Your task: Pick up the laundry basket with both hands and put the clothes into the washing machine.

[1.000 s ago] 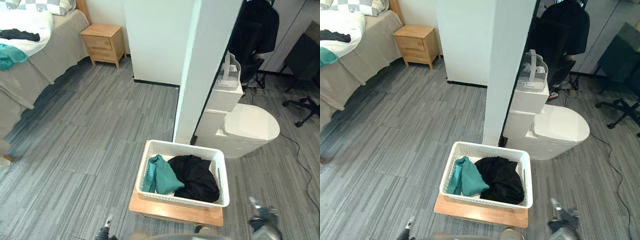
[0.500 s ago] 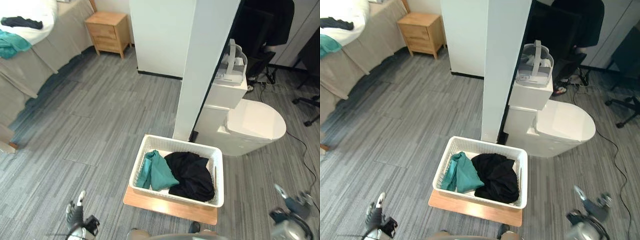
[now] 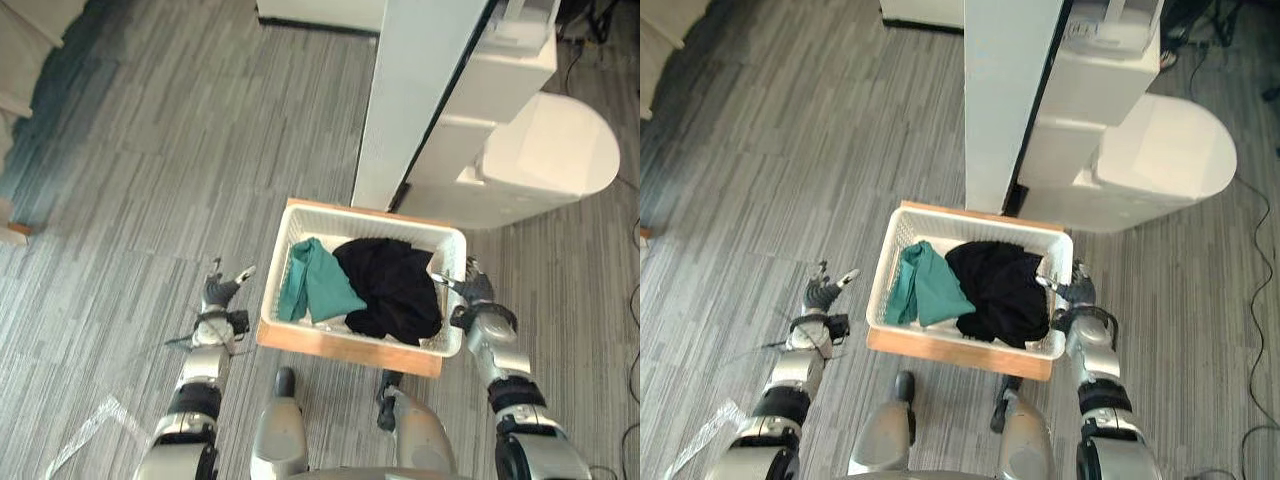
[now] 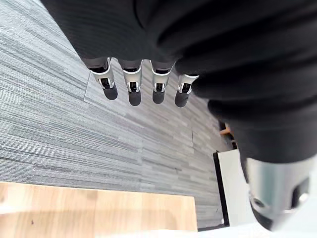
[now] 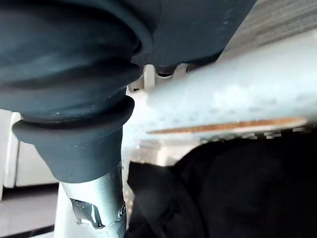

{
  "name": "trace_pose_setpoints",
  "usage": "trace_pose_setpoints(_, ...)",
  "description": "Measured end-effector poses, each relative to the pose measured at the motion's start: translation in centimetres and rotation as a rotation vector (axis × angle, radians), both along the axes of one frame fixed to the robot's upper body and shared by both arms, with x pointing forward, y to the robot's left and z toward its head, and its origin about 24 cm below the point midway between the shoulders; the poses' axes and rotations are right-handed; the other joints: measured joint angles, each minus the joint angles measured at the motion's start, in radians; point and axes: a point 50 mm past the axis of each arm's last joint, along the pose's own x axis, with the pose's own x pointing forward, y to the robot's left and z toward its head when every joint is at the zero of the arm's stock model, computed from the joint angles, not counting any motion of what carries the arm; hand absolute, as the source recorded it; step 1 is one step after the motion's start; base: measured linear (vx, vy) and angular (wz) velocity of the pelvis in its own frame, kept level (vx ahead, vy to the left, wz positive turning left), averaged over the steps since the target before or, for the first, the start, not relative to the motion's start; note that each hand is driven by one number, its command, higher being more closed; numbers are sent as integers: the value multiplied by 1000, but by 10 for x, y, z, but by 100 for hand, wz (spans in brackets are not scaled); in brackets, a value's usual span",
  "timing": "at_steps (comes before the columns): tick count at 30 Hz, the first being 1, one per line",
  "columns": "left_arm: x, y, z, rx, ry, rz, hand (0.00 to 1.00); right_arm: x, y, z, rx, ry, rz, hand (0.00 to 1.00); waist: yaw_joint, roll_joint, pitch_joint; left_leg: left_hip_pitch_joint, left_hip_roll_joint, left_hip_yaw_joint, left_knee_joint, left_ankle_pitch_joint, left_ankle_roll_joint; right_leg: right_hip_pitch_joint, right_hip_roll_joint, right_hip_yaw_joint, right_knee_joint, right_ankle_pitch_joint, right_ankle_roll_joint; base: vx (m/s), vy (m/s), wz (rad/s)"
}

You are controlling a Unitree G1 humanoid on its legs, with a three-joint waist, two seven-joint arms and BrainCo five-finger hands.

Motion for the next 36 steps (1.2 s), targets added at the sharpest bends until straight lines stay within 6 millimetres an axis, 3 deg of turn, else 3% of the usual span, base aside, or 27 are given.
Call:
trace_pose_setpoints(4, 17, -3, 15, 89, -9, -59, 0, 19, 9, 18, -54, -34, 52, 0, -1, -14, 44, -40, -4, 5, 24, 2, 4, -33, 4, 24, -24, 39, -7, -105, 4, -13)
trace_pose_setpoints(8, 23, -19, 13, 231, 31, -166, 0, 28, 18, 19, -68, -15, 86, 0, -2, -27, 72, -79, -2, 5, 50, 0, 4, -58, 12, 45, -44, 57, -11, -113, -22, -9)
trace_pose_setpoints(23, 42, -34, 39, 471, -43, -218, 0, 44, 19, 36, -159, -45, 88, 0, -3, -31, 83, -185, 0, -12, 125, -11, 6, -98, 19, 47, -94, 105, 5, -50, -1, 0)
trace_pose_setpoints(24, 43, -34, 41, 478, -48, -217, 100, 45, 19, 37, -163, -51, 85, 0, -3, -32, 84, -188, 0, -13, 126, -11, 6, -102, 18, 47, -94, 106, 6, 0, 0, 0)
trace_pose_setpoints(25, 44, -33, 43, 500, -52, -216, 100, 47, 20, 39, -170, -55, 90, 100, -3, -36, 86, -190, 0, -12, 126, -11, 6, -103, 19, 47, -98, 109, 7, 0, 0, 0)
trace_pose_setpoints(29, 60, -30, 53, 577, -20, -202, 100, 56, 22, 46, -219, -40, 113, 100, -3, -39, 88, -196, -3, -8, 130, -10, -5, -106, 18, 53, -111, 127, 4, -24, 9, -3)
trace_pose_setpoints(36, 90, -8, 108, 714, -3, -151, 100, 79, 42, 78, -269, -71, 162, 100, -13, -74, 106, -238, 0, 3, 140, -2, -19, -157, 24, 85, -137, 138, 21, -53, 4, -17)
